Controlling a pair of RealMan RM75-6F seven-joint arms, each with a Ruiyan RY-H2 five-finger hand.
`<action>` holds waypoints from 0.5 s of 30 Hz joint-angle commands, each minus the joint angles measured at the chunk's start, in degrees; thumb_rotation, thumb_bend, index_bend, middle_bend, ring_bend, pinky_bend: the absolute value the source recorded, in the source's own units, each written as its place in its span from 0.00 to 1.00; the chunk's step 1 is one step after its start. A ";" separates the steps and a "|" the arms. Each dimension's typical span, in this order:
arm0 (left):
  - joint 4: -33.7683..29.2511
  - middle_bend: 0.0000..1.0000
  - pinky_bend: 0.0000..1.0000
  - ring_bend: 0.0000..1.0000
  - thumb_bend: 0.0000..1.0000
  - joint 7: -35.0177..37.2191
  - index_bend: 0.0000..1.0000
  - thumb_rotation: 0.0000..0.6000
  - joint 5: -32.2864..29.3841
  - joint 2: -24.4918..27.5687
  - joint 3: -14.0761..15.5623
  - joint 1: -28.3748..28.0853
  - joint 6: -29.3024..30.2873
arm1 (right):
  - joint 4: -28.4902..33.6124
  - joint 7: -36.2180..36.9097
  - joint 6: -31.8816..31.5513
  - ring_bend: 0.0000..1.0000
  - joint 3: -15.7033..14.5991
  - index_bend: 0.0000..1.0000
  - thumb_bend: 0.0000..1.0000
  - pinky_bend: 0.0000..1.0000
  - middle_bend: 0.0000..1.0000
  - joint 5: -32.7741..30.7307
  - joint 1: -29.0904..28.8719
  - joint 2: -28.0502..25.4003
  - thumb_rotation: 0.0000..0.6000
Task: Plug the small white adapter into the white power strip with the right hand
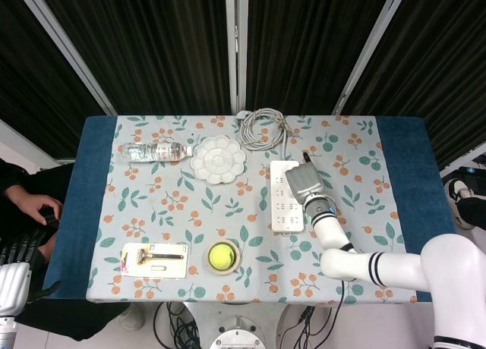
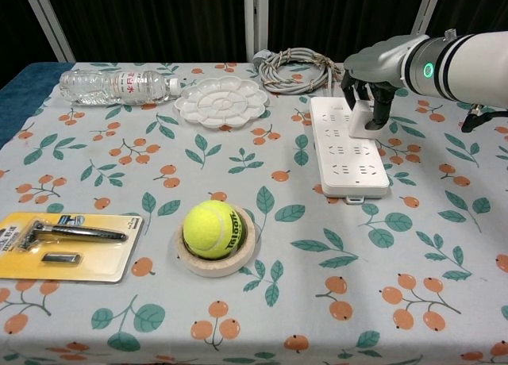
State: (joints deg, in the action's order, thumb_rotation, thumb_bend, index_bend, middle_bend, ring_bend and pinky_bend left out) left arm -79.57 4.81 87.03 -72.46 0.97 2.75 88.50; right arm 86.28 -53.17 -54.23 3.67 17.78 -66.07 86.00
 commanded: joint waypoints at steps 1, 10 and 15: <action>-0.02 0.00 0.00 0.00 0.08 0.00 0.06 1.00 0.01 0.03 -0.01 0.06 0.10 | 0.29 0.12 0.09 0.34 0.00 0.43 0.35 0.00 0.49 -0.02 0.06 -0.24 1.00; -0.26 0.00 0.00 0.00 0.08 -0.23 0.06 1.00 0.24 0.14 0.09 0.13 0.27 | 1.96 0.24 -0.01 0.29 -0.33 0.30 0.35 0.00 0.44 -0.17 0.20 -1.47 1.00; -0.51 0.00 0.00 0.00 0.08 -0.53 0.06 1.00 0.38 0.18 0.06 0.16 0.51 | 3.72 -0.14 -0.55 0.26 -0.73 0.25 0.35 0.00 0.40 -0.98 0.25 -2.77 1.00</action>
State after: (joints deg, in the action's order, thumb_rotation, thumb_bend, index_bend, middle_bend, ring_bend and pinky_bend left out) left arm -80.09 4.28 87.40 -72.28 1.03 2.91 89.01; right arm 89.63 -53.17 -54.64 3.05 17.15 -65.82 83.53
